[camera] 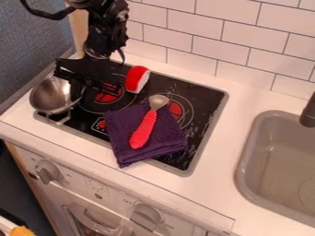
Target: Put the silver pot at the upper right corner of the burner
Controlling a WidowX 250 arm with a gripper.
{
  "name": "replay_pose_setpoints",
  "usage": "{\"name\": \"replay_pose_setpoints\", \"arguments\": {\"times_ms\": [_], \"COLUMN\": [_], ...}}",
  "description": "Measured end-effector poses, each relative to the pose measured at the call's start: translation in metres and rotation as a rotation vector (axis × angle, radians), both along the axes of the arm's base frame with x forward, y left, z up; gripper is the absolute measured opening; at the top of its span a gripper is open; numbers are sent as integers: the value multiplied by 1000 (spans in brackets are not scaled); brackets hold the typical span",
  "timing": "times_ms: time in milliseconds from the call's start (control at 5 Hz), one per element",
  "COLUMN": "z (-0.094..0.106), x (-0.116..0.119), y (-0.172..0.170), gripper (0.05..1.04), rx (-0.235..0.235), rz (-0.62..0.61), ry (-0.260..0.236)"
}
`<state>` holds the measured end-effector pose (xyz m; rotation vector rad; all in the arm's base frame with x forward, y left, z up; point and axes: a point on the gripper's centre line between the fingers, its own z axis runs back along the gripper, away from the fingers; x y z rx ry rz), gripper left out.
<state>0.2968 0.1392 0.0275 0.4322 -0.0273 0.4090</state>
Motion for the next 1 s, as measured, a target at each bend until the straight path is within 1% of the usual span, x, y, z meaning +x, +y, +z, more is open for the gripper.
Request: {"name": "replay_pose_setpoints", "arguments": {"times_ms": [200, 600, 800, 1000], "z": [0, 4, 18, 38], "x": [-1, 0, 1, 14], "y": [-1, -2, 2, -11], "gripper": [77, 74, 74, 74], "rx": [-5, -13, 13, 48], "rz": [-2, 12, 28, -18], "ry": [11, 21, 12, -36]}}
